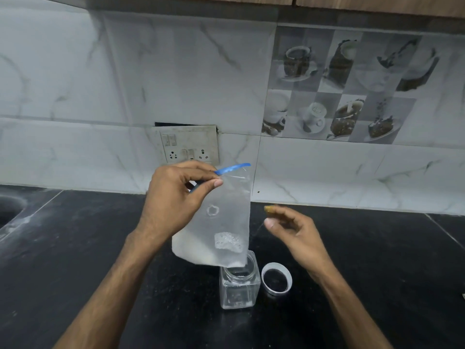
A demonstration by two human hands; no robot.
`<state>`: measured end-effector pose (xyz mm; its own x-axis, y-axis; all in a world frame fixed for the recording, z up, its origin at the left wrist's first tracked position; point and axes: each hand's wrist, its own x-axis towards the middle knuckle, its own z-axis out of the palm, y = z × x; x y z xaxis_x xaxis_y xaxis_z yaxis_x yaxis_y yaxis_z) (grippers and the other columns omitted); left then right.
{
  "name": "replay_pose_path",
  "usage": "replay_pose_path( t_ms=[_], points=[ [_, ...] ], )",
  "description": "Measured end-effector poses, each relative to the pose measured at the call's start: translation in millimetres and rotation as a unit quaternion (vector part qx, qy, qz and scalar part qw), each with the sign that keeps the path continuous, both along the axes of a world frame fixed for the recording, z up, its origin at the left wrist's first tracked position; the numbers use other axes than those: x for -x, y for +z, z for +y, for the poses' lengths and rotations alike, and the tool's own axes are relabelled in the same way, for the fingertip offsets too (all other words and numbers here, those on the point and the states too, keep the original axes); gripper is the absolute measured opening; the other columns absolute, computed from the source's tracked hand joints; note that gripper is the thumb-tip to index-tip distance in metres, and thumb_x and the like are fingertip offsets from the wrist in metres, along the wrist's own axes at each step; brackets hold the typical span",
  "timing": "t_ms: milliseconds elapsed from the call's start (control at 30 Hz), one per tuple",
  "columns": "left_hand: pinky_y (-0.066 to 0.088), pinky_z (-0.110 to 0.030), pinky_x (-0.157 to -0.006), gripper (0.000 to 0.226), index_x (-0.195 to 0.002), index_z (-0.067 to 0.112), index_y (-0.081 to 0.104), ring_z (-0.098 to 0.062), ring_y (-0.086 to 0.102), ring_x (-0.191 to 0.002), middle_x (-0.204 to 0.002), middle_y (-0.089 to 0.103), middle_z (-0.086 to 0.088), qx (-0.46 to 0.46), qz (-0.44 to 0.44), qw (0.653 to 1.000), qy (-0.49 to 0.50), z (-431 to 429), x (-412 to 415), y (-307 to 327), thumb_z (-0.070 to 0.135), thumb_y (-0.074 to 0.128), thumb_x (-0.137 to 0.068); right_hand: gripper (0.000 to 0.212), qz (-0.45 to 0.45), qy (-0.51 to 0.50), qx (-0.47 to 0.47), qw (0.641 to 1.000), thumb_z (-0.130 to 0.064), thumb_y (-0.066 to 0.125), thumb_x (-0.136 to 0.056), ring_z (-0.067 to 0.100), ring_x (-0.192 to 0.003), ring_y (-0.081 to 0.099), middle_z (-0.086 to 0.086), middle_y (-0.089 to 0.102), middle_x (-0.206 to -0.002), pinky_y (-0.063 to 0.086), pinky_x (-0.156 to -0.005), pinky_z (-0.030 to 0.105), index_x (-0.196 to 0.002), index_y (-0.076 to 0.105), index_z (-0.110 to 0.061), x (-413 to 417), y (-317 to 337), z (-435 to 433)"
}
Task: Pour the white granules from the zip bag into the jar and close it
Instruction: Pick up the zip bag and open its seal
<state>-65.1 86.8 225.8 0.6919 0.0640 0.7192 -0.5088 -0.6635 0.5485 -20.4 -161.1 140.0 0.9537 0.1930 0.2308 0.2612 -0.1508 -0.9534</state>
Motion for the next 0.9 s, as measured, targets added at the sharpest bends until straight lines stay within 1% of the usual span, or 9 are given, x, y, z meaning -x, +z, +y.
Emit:
replay_pose_path(
  t_ms=[100, 167, 267, 400, 467, 567, 633, 767, 900],
  points=[
    [0.054, -0.027, -0.06, 0.004, -0.084, 0.014, 0.083, -0.009, 0.071, -0.079, -0.083, 0.073, 0.013, -0.005, -0.006, 1.0, 0.018, 7, 1, 6, 0.017, 0.082, -0.081, 0.04, 0.002, 0.066, 0.082, 0.994, -0.029, 0.084, -0.075, 0.007, -0.116, 0.063, -0.014, 0.066, -0.128, 0.055, -0.095, 0.041, -0.113, 0.072, -0.034, 2, -9, 13],
    [0.054, -0.023, -0.061, 0.006, -0.085, 0.014, 0.083, -0.01, 0.072, -0.08, -0.084, 0.073, 0.012, -0.011, -0.008, 0.999, 0.031, 11, 2, 8, 0.018, 0.082, -0.081, 0.037, -0.003, 0.085, 0.063, 0.994, -0.037, 0.086, -0.072, 0.008, -0.118, 0.062, -0.012, 0.065, -0.129, 0.054, -0.097, 0.044, -0.107, 0.076, -0.031, 3, -10, 19],
    [0.051, -0.015, -0.064, 0.008, -0.087, 0.014, 0.083, -0.008, 0.071, -0.083, -0.086, 0.074, 0.011, -0.012, -0.009, 0.999, 0.04, 13, 3, 9, 0.019, 0.082, -0.081, 0.028, -0.026, 0.083, 0.003, 0.996, -0.032, 0.087, -0.07, 0.011, -0.116, 0.065, -0.008, 0.069, -0.124, 0.055, -0.095, 0.04, -0.095, 0.08, -0.023, 7, -12, 25],
    [0.049, -0.013, -0.065, 0.009, -0.088, 0.014, 0.082, -0.007, 0.071, -0.085, -0.087, 0.075, 0.009, -0.001, -0.006, 0.999, 0.038, 12, 1, 5, 0.018, 0.082, -0.081, 0.015, -0.062, 0.02, 0.04, 0.997, -0.006, 0.083, -0.076, 0.006, -0.103, 0.068, -0.007, 0.074, -0.11, 0.055, -0.091, 0.031, -0.085, 0.082, -0.018, 1, -12, 25],
    [0.049, -0.01, -0.063, 0.008, -0.088, 0.015, 0.082, -0.003, 0.07, -0.082, -0.086, 0.072, 0.014, 0.021, -0.008, 0.999, 0.032, 13, -1, 3, 0.018, 0.082, -0.081, 0.013, -0.06, -0.036, 0.001, 0.998, -0.007, 0.082, -0.078, 0.008, -0.098, 0.07, -0.004, 0.076, -0.103, 0.054, -0.084, 0.027, -0.087, 0.082, -0.016, -5, -10, 21],
    [0.048, -0.006, -0.061, 0.007, -0.087, 0.016, 0.081, 0.005, 0.068, -0.082, -0.085, 0.07, 0.018, 0.04, -0.002, 0.999, 0.033, 19, -4, -2, 0.016, 0.082, -0.08, 0.015, -0.066, -0.028, 0.0, 0.997, -0.009, 0.081, -0.079, 0.008, -0.099, 0.069, -0.005, 0.075, -0.103, 0.052, -0.082, 0.019, -0.086, 0.082, -0.022, -8, -6, 19],
    [0.048, -0.004, -0.062, 0.008, -0.086, 0.02, 0.08, 0.009, 0.067, -0.08, -0.086, 0.072, 0.016, 0.056, 0.005, 0.998, 0.029, 22, -5, -7, 0.015, 0.081, -0.081, 0.016, -0.073, -0.051, -0.043, 0.995, -0.009, 0.082, -0.077, 0.002, -0.096, 0.068, -0.007, 0.074, -0.1, 0.052, -0.079, 0.014, -0.081, 0.081, -0.025, -12, -1, 15],
    [0.051, -0.007, -0.064, 0.016, -0.082, 0.03, 0.076, 0.001, 0.069, -0.082, -0.089, 0.073, 0.018, 0.083, 0.004, 0.996, 0.027, 23, -5, -18, 0.015, 0.081, -0.081, 0.013, -0.093, -0.055, -0.059, 0.992, -0.005, 0.084, -0.075, 0.004, -0.094, 0.068, -0.01, 0.074, -0.094, 0.052, -0.077, 0.018, -0.074, 0.08, -0.017, -23, 11, 8],
    [0.052, -0.007, -0.071, 0.021, -0.083, 0.039, 0.074, 0.004, 0.07, -0.085, -0.082, 0.073, 0.025, 0.093, 0.004, 0.996, 0.016, 22, -7, -20, 0.019, 0.081, -0.08, 0.018, -0.092, -0.054, -0.102, 0.989, 0.002, 0.082, -0.075, 0.006, -0.092, 0.067, -0.012, 0.073, -0.09, 0.053, -0.081, 0.025, -0.074, 0.078, -0.015, -26, 13, 10]
  ],
)
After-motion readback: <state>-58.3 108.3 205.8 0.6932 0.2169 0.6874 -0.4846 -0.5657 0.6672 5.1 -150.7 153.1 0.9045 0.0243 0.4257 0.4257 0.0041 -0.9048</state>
